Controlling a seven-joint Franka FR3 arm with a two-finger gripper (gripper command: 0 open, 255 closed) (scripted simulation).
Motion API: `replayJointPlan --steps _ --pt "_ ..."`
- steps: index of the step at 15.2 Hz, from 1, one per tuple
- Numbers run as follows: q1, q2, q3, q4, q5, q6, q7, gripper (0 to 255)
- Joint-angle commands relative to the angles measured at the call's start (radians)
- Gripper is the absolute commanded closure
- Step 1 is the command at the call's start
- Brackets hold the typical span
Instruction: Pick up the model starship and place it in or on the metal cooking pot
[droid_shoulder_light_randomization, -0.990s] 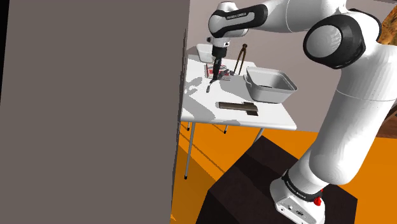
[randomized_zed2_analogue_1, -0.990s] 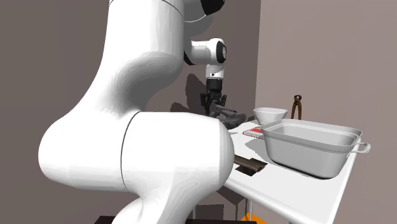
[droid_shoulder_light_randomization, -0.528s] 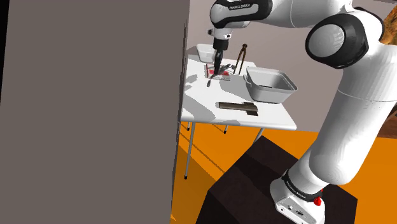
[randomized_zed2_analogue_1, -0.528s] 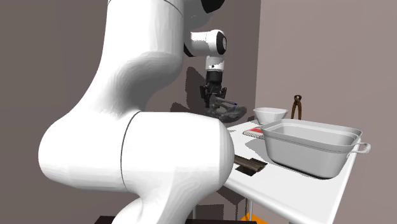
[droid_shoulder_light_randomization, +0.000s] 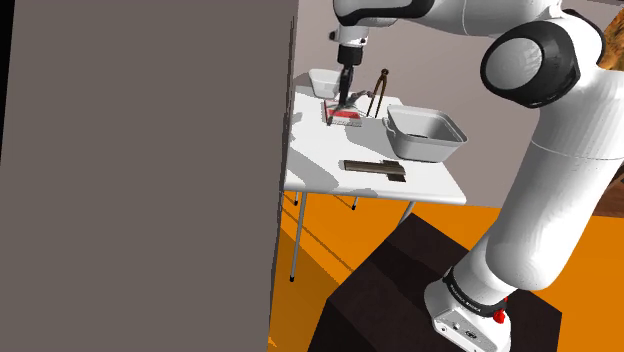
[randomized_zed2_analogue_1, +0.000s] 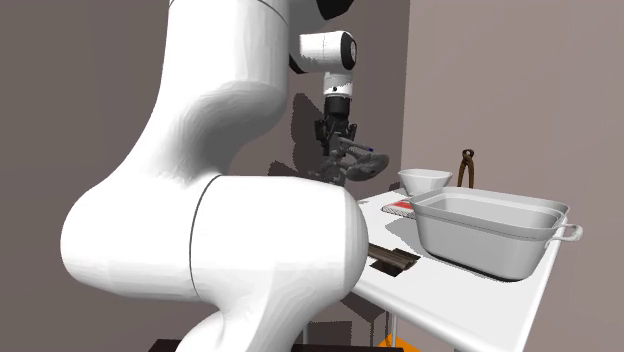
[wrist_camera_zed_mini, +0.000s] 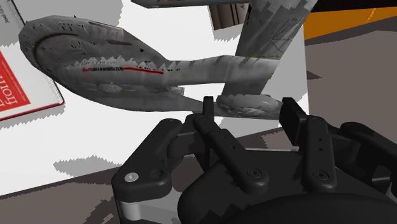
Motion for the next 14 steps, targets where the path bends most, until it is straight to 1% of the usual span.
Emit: replayJointPlan --steps 1,4,9,14 --pt "-0.002 0.001 -0.001 0.032 0.0 -0.031 -0.001 255" --pt "-0.004 0.005 -0.001 0.073 0.001 -0.068 0.0 255" --pt "-0.055 -0.08 -0.041 -0.033 -0.02 -0.048 -0.093 255" --pt "-0.109 -0.14 -0.085 -0.1 -0.041 -0.041 -0.192 255"
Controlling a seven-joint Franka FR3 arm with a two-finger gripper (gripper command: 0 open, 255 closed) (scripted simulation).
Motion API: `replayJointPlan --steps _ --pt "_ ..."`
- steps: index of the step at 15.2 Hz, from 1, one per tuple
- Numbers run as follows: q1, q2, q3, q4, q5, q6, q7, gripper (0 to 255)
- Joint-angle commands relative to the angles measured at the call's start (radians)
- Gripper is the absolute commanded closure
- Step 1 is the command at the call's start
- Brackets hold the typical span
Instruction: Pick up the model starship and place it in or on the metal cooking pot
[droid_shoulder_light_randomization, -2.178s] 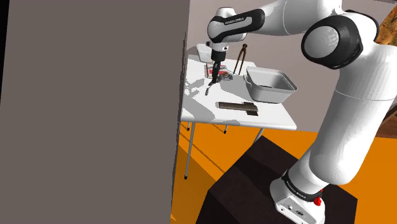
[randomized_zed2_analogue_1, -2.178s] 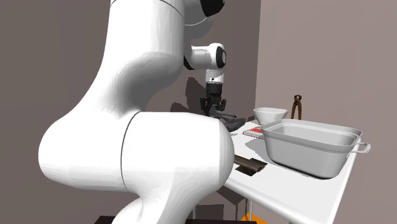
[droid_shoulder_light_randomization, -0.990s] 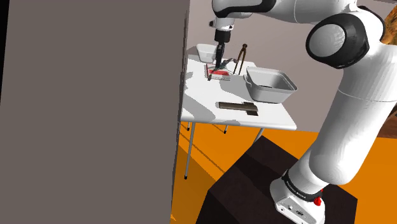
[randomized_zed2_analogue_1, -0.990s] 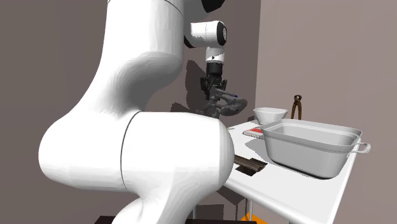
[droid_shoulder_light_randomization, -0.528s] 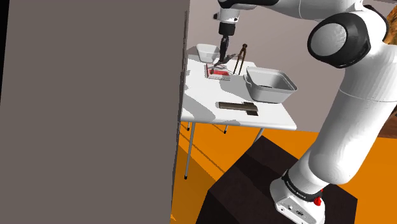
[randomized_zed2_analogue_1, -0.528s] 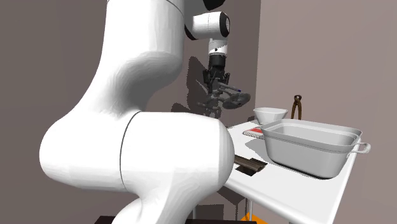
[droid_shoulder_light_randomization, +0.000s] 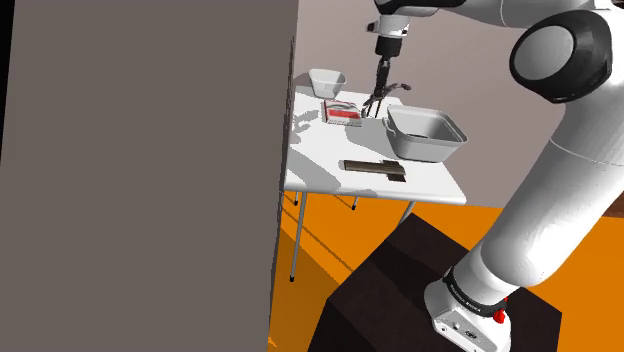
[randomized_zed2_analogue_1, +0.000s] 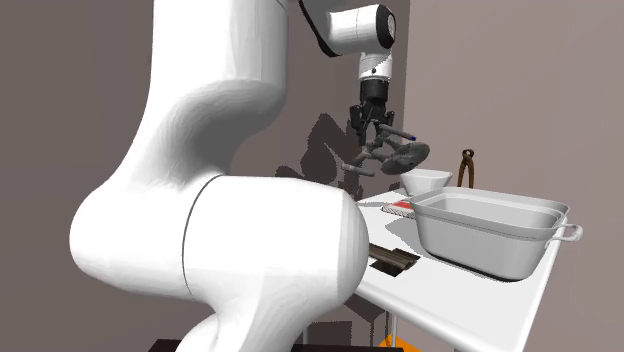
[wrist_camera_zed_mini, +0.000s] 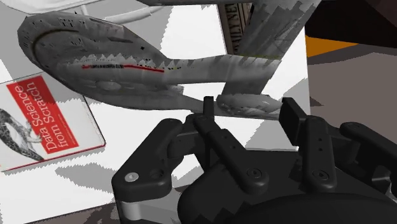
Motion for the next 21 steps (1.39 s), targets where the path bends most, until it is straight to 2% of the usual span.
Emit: replayJointPlan --steps 1,10,19,21 --pt "-0.021 -0.031 -0.018 -0.033 -0.011 0.004 -0.041 255" --pt "-0.128 -0.067 -0.109 -0.059 -0.037 -0.004 -0.238 255" --pt "-0.249 -0.017 -0.205 0.015 -0.03 -0.028 -0.453 255" --pt "-0.247 -0.022 -0.204 -0.017 -0.031 0.0 -0.45 255"
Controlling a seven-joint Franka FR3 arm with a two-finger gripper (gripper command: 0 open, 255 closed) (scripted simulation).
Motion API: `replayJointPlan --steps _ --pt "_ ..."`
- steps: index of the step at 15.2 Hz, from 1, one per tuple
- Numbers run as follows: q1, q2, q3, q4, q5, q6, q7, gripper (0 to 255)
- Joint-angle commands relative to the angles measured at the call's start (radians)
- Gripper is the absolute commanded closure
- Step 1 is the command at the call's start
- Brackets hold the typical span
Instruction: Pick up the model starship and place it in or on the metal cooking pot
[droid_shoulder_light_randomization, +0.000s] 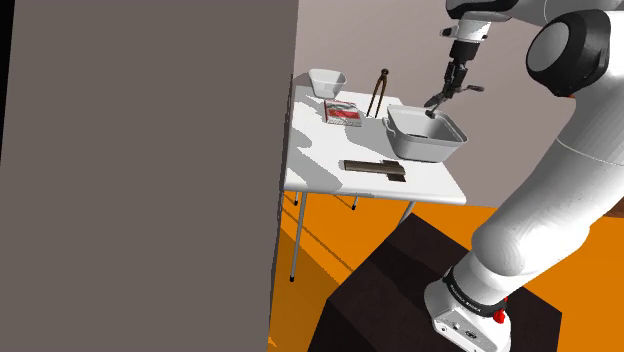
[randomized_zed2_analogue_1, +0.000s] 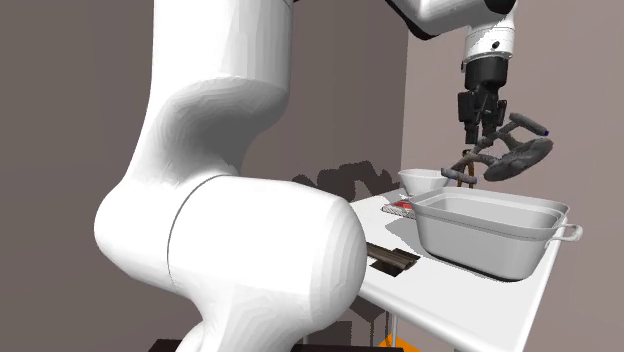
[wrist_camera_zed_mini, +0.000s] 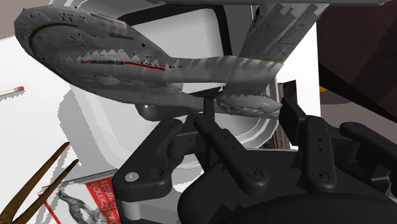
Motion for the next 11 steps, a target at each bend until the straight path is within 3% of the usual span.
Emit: replayJointPlan --steps 1,11 --pt "-0.004 0.005 -0.002 -0.018 0.002 0.023 -0.007 255" --pt "0.0 0.003 0.0 -0.155 0.001 0.158 -0.001 255"
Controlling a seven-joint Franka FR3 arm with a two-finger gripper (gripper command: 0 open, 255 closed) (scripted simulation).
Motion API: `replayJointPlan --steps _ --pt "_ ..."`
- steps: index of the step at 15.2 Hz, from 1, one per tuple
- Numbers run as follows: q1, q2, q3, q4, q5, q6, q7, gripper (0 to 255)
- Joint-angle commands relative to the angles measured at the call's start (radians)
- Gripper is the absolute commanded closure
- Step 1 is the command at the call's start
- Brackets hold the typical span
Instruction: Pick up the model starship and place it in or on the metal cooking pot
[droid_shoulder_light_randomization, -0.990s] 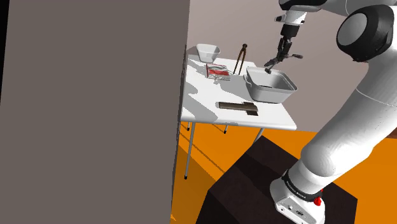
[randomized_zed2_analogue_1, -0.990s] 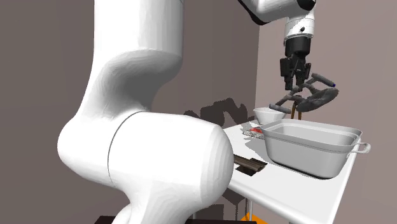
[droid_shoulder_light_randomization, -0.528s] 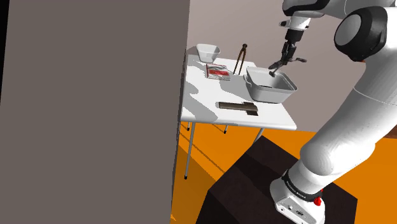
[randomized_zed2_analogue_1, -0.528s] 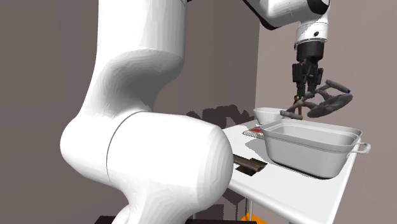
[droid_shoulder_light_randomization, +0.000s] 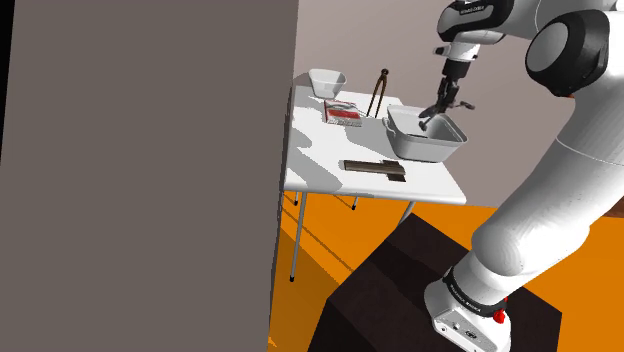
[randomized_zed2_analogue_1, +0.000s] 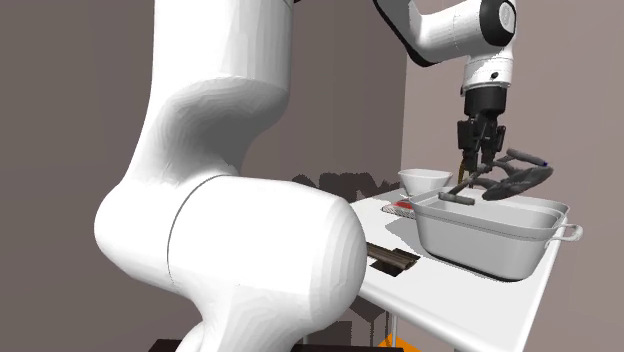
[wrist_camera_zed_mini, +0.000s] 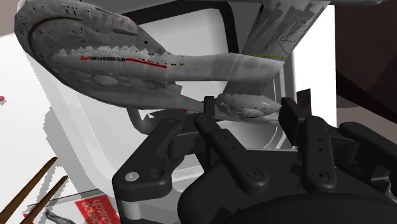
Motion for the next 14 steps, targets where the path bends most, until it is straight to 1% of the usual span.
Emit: replayJointPlan --steps 1,6,13,14 --pt "0.0 0.001 0.0 -0.026 0.001 0.028 0.001 255" --pt "0.0 0.009 0.001 -0.08 0.005 0.089 0.0 255" --pt "0.0 0.009 0.001 -0.08 0.005 0.089 0.0 255" --pt "0.0 0.009 0.001 -0.08 0.005 0.089 0.0 0"
